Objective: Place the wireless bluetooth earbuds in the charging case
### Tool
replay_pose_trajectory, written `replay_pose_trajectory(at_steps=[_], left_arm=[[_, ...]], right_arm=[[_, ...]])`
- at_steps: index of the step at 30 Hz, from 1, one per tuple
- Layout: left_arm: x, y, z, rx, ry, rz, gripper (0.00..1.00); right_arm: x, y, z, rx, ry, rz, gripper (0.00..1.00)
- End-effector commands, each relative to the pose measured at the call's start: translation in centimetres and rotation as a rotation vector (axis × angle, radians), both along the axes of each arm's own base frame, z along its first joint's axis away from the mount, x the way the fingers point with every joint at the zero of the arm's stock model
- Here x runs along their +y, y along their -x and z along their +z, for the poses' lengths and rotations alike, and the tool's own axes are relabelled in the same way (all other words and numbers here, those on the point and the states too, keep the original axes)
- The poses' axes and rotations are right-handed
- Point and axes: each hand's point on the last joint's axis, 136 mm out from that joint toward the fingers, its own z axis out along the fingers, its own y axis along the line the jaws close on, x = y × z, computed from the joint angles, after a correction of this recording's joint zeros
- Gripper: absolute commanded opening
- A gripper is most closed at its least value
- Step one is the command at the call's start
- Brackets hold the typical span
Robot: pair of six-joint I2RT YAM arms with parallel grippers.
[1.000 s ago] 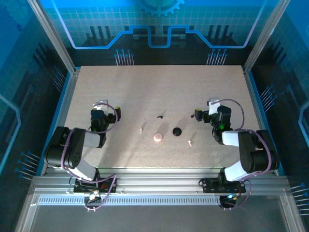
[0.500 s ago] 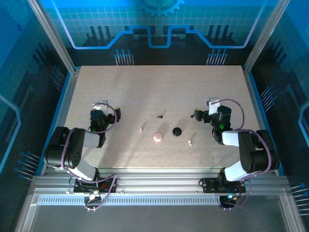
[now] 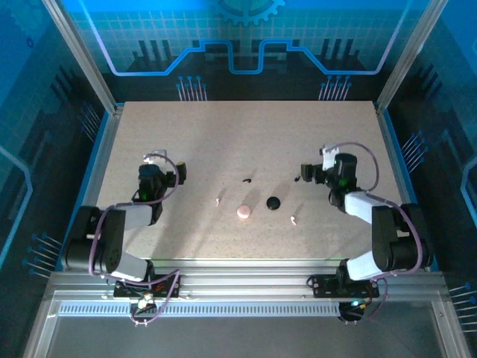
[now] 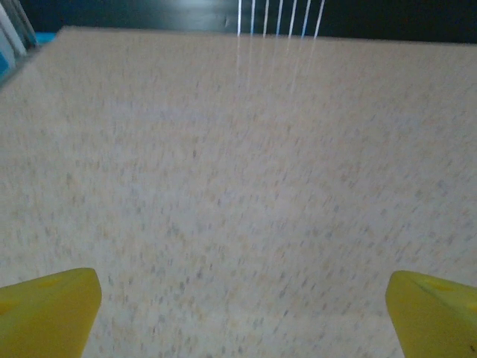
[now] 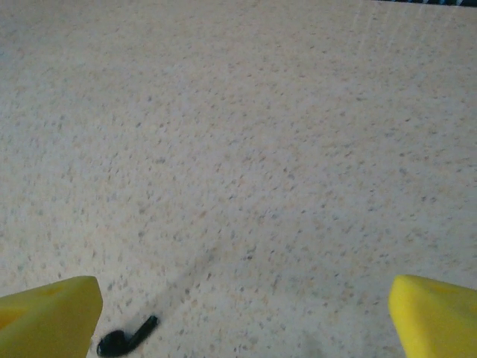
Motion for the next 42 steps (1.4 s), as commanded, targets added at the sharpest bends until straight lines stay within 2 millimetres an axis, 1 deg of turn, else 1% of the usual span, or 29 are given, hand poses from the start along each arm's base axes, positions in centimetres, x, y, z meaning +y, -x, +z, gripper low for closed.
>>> replay_pose_trajectory(at_steps=[1,3,5,6,10,12,13,14,17,19,22,24,27,28,32,34,42], left_arm=[[-1.4,-0.3,4.0,0.007,-0.045,-0.023,0.99],[-2.4,-0.3,5.7,0.041,-0.019,-0.039,0.98],[-3.3,-0.4,6.6,0.097,0.012,-0.049,0.98],[-3.7,-0.3,6.6,0.147,0.024,-0.052,0.97],[-4.7,0.1,6.3,0.328,0.091,-0.042,0.94],[-5.7,0.7,5.8,0.403,0.124,-0.077,0.93],[-6.0,0.9,5.6,0.426,0.139,-0.08,0.93],[-6.4,1.2,5.3,0.446,0.165,-0.089,0.92],[-8.0,2.3,4.4,0.51,0.219,-0.149,0.9],[-8.6,3.0,4.0,0.541,0.233,-0.167,0.89],[-9.0,4.2,3.6,0.559,0.229,-0.186,0.89],[-9.0,4.9,3.5,0.572,0.228,-0.19,0.89],[-9.3,5.7,3.2,0.604,0.232,-0.202,0.89],[-9.5,6.0,3.2,0.613,0.236,-0.21,0.89],[-9.8,7.1,2.9,0.634,0.247,-0.221,0.89],[-9.8,7.4,2.9,0.642,0.255,-0.22,0.89],[-9.7,7.6,2.6,0.665,0.258,-0.207,0.9]], right_arm=[[-1.8,1.9,1.3,0.216,-0.015,-0.142,1.0],[-1.1,2.9,2.3,0.305,-0.022,-0.134,1.0],[-0.2,4.4,3.0,0.383,-0.006,-0.125,1.0],[0.2,5.2,3.6,0.425,0.001,-0.142,1.0],[3.1,8.6,5.3,0.588,-0.04,-0.183,1.0],[5.2,10.2,5.9,0.645,-0.083,-0.193,1.0],[6.2,10.8,6.0,0.663,-0.102,-0.199,1.0],[7.4,11.3,6.0,0.679,-0.127,-0.197,0.97],[10.6,12.4,5.7,0.714,-0.209,-0.207,0.96],[12.5,12.6,5.2,0.73,-0.23,-0.194,0.93],[14.8,12.6,4.3,0.761,-0.206,-0.178,0.91],[16.4,12.6,3.6,0.805,-0.176,-0.156,0.86],[18.1,12.3,2.3,0.878,-0.135,-0.131,0.75],[18.4,12.3,1.9,0.899,-0.121,-0.129,0.73],[19.3,12.0,0.8,0.935,-0.054,-0.135,0.72],[19.5,11.9,0.4,0.939,-0.055,-0.141,0.73],[20.2,11.1,-0.8,0.949,-0.079,-0.14,0.74]])
